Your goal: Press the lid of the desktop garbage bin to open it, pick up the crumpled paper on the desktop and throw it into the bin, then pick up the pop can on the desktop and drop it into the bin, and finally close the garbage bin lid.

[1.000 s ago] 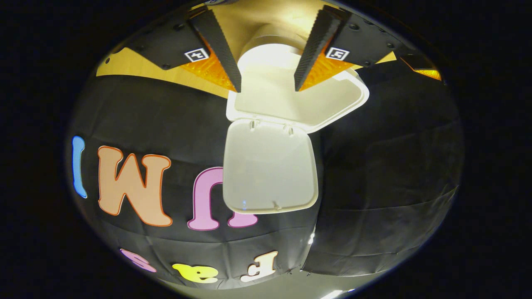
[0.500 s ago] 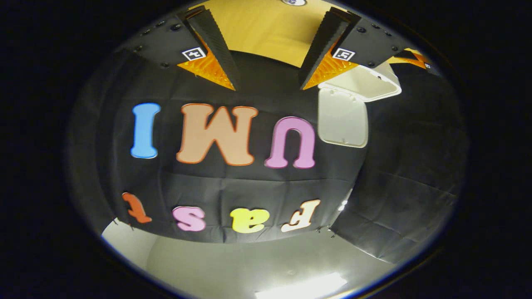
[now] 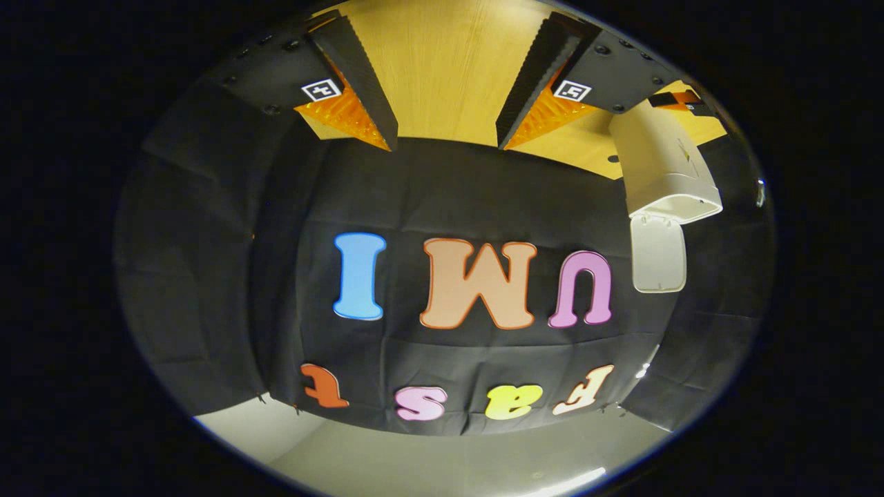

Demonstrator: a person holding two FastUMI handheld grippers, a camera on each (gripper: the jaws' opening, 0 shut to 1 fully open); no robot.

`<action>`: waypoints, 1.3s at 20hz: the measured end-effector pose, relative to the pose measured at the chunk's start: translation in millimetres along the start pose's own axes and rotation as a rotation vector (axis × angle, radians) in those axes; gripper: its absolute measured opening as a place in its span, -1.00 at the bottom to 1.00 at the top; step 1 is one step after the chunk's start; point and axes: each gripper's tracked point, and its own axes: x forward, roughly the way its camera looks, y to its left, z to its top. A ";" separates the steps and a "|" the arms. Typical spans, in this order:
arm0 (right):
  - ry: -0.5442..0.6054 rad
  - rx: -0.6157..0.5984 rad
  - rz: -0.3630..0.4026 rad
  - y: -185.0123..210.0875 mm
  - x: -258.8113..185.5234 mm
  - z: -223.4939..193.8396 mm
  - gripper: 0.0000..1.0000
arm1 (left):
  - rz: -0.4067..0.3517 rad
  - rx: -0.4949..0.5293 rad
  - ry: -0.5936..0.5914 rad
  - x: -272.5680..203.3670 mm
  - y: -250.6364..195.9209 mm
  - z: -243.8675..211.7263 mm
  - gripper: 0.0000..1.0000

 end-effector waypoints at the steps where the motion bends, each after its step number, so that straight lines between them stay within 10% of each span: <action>1: 0.022 0.022 -0.001 -5.8 -5.4 -9.6 0.92 | 0.009 0.002 0.023 6.1 -1.4 -12.3 0.88; 11: 0.136 0.000 0.064 -14.0 -25.5 -57.9 0.94 | 0.024 0.020 0.116 53.9 -16.7 -70.8 0.89; 12: 0.137 -0.015 0.077 -11.1 -28.1 -59.5 0.94 | 0.018 0.010 0.103 54.1 -14.9 -65.4 0.52; 26: 0.163 0.080 0.230 50.0 -63.8 -70.3 0.93 | 0.195 0.091 -0.270 -7.2 116.4 228.1 0.40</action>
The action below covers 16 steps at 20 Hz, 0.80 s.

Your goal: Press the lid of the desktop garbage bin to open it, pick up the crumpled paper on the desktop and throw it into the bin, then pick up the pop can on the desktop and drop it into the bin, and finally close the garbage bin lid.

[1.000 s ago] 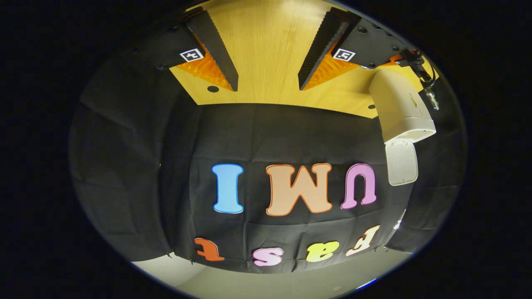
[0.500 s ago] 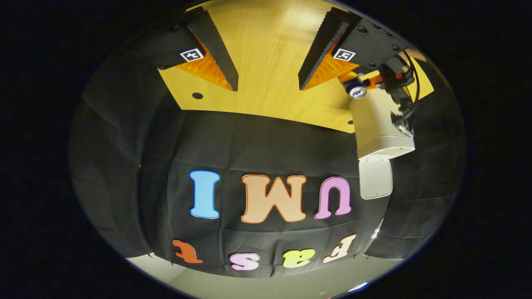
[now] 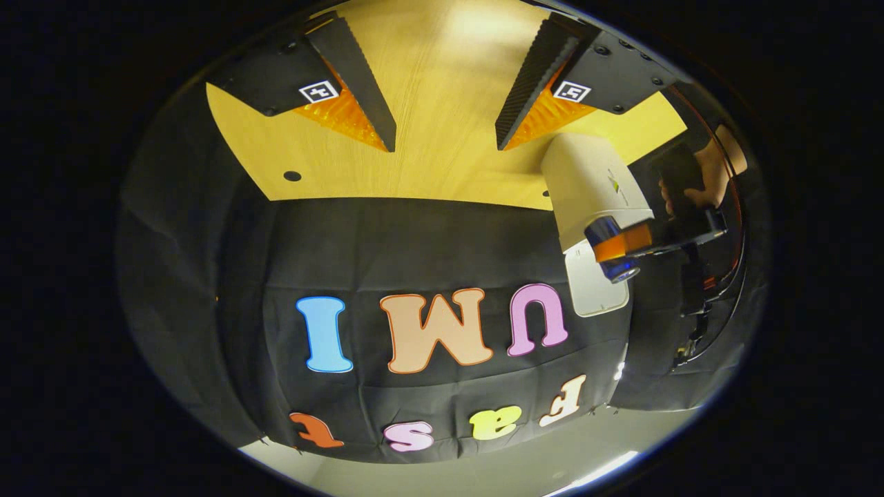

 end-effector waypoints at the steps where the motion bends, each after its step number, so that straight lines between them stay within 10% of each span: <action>1: 0.000 0.014 -0.010 0.6 1.1 -1.1 0.93 | 0.020 0.017 -0.003 8.1 16.9 8.4 0.40; 8: 0.030 0.068 -0.095 2.7 4.0 -14.9 0.91 | 0.145 0.006 0.144 66.4 112.6 -29.9 0.41; 16: 0.053 0.041 -0.127 11.9 7.1 -13.2 0.92 | 0.167 -0.060 0.236 68.9 124.1 -78.9 0.58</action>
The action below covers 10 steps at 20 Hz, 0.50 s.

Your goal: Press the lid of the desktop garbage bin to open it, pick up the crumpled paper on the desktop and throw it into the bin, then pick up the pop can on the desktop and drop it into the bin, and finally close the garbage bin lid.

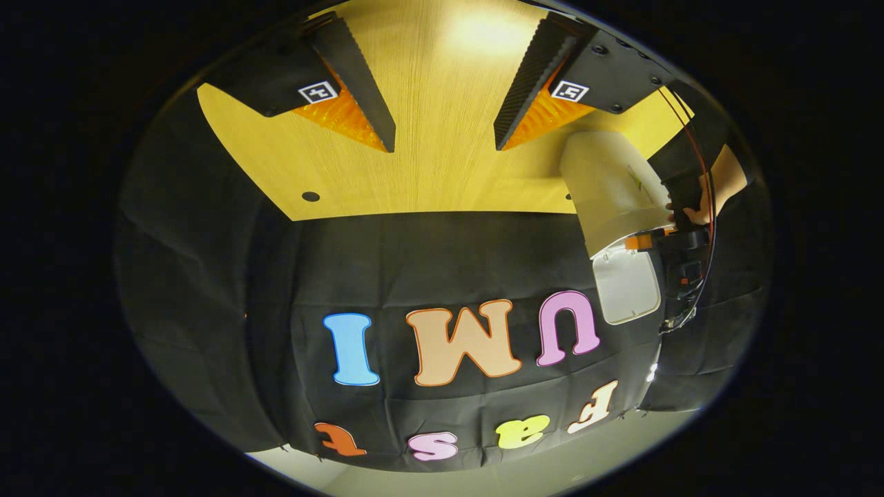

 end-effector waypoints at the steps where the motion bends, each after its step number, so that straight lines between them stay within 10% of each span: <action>1: 0.003 -0.001 0.004 1.7 2.2 0.0 0.92 | 0.002 0.014 -0.011 -1.1 -0.5 2.8 0.67; 10: -0.022 0.000 0.034 5.7 1.1 10.1 0.92 | 0.015 0.108 -0.269 -33.0 -1.3 148.4 0.81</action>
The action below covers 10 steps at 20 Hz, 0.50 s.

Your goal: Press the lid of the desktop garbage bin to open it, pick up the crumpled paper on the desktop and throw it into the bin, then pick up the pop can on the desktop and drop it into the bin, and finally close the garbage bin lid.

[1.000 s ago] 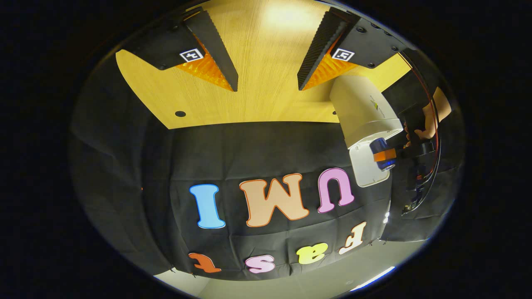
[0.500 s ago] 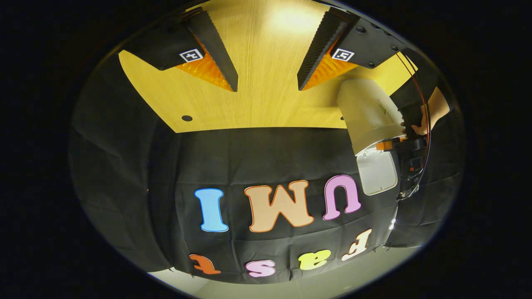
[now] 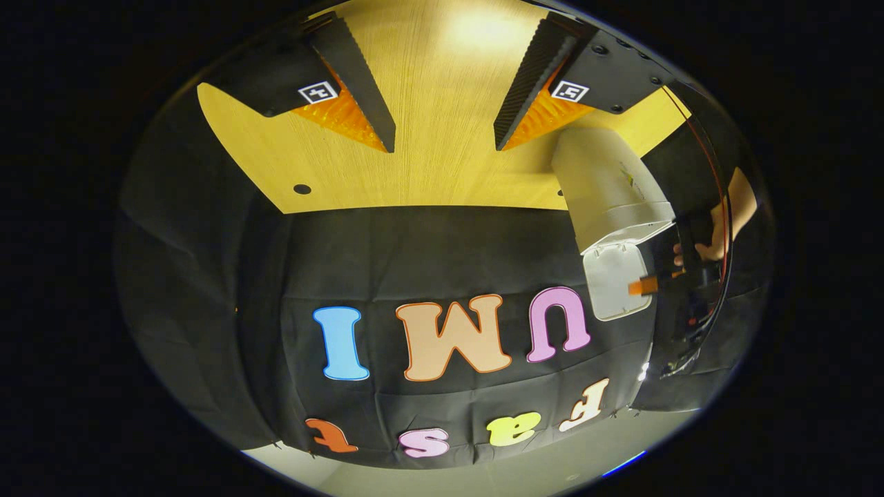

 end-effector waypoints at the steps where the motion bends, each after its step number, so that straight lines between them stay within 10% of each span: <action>1: -0.003 0.009 -0.001 -1.6 -0.8 0.5 0.92 | 0.002 -0.011 -0.024 7.1 2.2 19.7 0.80; 10: 0.007 0.057 -0.052 -16.6 -14.0 -15.6 0.92 | 0.014 -0.002 0.057 98.7 16.0 47.0 0.81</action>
